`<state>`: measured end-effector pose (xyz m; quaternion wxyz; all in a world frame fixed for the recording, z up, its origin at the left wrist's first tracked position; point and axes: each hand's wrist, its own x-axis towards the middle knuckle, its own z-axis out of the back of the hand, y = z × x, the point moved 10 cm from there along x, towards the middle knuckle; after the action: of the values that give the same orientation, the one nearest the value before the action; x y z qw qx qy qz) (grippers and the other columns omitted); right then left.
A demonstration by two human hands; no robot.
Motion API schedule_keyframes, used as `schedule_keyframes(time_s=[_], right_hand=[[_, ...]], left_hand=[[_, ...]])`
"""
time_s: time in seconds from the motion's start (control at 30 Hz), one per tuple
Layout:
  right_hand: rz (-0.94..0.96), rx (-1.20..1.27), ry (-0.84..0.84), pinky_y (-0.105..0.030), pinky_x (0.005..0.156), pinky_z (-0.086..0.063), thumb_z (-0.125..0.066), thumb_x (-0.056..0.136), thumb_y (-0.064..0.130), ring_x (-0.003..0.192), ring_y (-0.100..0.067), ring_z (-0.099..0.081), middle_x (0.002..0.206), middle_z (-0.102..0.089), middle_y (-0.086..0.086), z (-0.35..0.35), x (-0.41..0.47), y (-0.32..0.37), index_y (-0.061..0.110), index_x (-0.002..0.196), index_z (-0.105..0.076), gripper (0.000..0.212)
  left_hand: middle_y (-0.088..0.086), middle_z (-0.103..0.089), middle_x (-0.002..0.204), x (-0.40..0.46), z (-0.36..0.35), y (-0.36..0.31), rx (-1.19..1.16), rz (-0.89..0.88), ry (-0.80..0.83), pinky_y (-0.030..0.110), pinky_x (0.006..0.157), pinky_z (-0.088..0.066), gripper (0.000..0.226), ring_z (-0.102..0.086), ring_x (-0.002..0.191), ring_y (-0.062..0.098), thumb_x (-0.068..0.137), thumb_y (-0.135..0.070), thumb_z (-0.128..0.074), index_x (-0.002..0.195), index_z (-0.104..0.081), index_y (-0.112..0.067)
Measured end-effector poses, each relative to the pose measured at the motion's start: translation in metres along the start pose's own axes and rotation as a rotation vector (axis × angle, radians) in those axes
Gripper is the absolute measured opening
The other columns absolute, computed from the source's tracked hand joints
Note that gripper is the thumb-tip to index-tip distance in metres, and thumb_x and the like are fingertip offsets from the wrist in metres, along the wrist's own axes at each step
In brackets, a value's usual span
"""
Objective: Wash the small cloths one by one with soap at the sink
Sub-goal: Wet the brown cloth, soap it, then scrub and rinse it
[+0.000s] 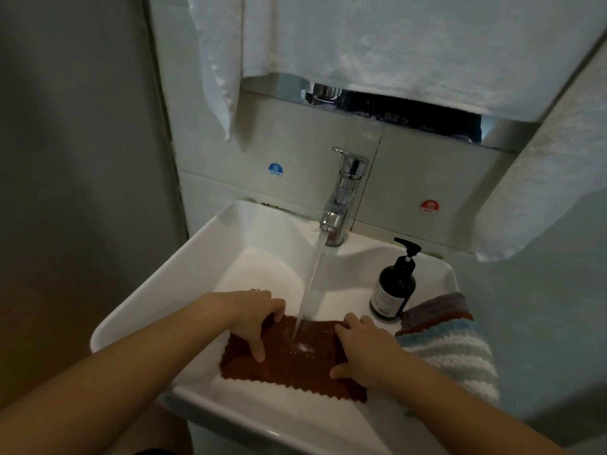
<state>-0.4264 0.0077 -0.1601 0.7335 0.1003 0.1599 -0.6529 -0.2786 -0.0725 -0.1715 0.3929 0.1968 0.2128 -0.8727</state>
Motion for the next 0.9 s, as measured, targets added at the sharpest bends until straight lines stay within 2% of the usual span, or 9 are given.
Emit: schedule_keyframes(time_s=[0.2, 0.43, 0.67, 0.9], right_hand=[[-0.067, 0.032, 0.011, -0.044, 0.098, -0.045, -0.065, 0.082, 0.060, 0.121, -0.027, -0.040, 0.132, -0.040, -0.006, 0.006, 0.011, -0.018, 0.015, 0.134, -0.045, 0.072], [-0.092, 0.084, -0.055, -0.043, 0.098, -0.044, -0.061, 0.083, 0.063, 0.120, -0.029, -0.038, 0.131, -0.039, -0.007, 0.017, 0.031, -0.006, 0.015, 0.132, -0.047, 0.071], [-0.035, 0.102, -0.069, -0.043, 0.096, -0.045, -0.060, 0.083, 0.065, 0.120, -0.028, -0.036, 0.131, -0.038, -0.007, 0.013, 0.032, 0.029, 0.016, 0.133, -0.046, 0.071], [-0.002, -0.001, -0.020, -0.043, 0.098, -0.042, -0.059, 0.085, 0.063, 0.123, -0.028, -0.036, 0.135, -0.037, -0.008, 0.004, 0.010, 0.027, 0.015, 0.137, -0.043, 0.073]], left_hand=[[-0.003, -0.044, 0.118, 0.008, 0.012, -0.003, -0.023, -0.041, -0.124, 0.033, 0.087, -0.041, 0.073, -0.041, 0.109, 0.018, 0.068, -0.050, -0.083, 0.125, -0.044, -0.030], [-0.001, -0.040, 0.130, 0.001, 0.027, 0.029, 0.032, 0.064, -0.203, 0.038, 0.099, -0.039, 0.077, -0.038, 0.120, 0.022, 0.075, -0.048, -0.078, 0.141, -0.039, -0.035], [-0.002, -0.038, 0.133, -0.012, 0.027, 0.059, 0.047, 0.135, -0.123, 0.039, 0.097, -0.044, 0.086, -0.037, 0.120, 0.022, 0.068, -0.036, -0.085, 0.141, -0.039, -0.039], [-0.002, -0.039, 0.128, -0.013, 0.013, 0.037, 0.032, 0.095, -0.029, 0.036, 0.090, -0.043, 0.087, -0.035, 0.113, 0.019, 0.062, -0.035, -0.090, 0.133, -0.040, -0.037]])
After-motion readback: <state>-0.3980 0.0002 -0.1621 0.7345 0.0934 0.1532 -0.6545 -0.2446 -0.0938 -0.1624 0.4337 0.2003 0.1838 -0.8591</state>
